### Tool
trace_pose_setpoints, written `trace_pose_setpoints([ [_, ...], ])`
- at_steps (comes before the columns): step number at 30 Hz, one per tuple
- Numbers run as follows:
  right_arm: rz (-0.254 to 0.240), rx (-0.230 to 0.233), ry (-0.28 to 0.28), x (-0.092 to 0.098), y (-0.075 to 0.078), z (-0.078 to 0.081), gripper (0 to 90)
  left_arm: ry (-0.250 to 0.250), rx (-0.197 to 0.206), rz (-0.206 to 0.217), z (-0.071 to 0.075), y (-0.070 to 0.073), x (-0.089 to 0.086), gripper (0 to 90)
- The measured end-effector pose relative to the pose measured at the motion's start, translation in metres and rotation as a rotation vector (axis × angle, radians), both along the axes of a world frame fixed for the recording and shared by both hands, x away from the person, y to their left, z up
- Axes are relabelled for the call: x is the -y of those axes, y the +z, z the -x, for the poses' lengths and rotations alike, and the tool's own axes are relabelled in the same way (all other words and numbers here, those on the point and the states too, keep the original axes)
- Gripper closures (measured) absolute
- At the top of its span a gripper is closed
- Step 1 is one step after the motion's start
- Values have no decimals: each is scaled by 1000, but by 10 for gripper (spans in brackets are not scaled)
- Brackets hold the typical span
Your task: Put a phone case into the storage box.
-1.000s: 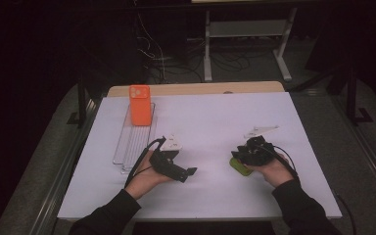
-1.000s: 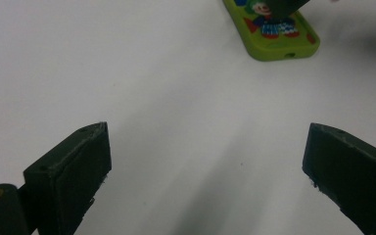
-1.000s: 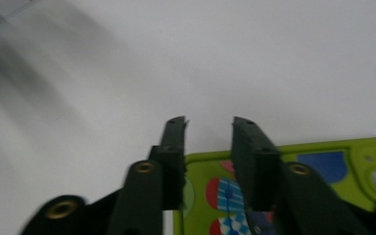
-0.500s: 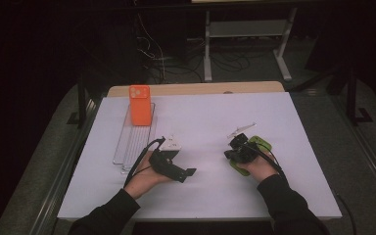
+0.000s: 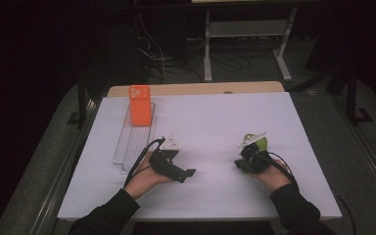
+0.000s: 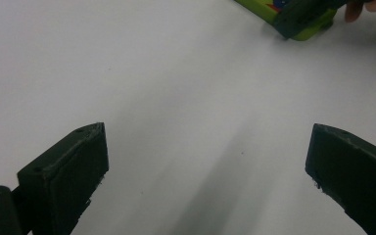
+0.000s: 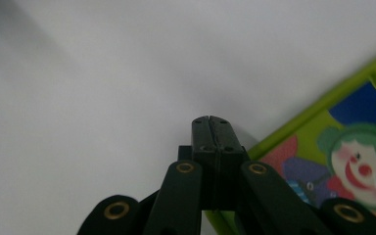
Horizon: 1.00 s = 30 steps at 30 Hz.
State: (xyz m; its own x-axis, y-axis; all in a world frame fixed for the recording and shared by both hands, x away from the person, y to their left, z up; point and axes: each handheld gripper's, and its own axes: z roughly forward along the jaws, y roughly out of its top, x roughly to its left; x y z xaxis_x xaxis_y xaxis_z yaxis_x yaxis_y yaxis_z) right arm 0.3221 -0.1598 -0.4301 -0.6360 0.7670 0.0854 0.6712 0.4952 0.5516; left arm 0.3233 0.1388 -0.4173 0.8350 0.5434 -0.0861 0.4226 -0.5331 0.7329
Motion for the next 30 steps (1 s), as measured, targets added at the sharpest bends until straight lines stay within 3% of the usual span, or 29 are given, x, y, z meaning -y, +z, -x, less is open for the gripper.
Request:
trace_pose_setpoints([
  [4,14,3,-16,15,0,11,883,-5,16,1,0,2,-1,18],
  [7,12,-16,-41,25,1,19,883,5,10,19,1,2,0,18],
  [12,43,-7,-68,47,-1,27,883,5,8,14,1,1,1,18],
  [19,67,1,-120,69,-3,27,883,4,6,16,2,1,2,18],
  [24,56,2,-117,72,-2,26,882,5,0,22,2,1,2,18],
  [30,-5,8,-84,70,11,24,702,-8,10,20,1,1,2,18],
])
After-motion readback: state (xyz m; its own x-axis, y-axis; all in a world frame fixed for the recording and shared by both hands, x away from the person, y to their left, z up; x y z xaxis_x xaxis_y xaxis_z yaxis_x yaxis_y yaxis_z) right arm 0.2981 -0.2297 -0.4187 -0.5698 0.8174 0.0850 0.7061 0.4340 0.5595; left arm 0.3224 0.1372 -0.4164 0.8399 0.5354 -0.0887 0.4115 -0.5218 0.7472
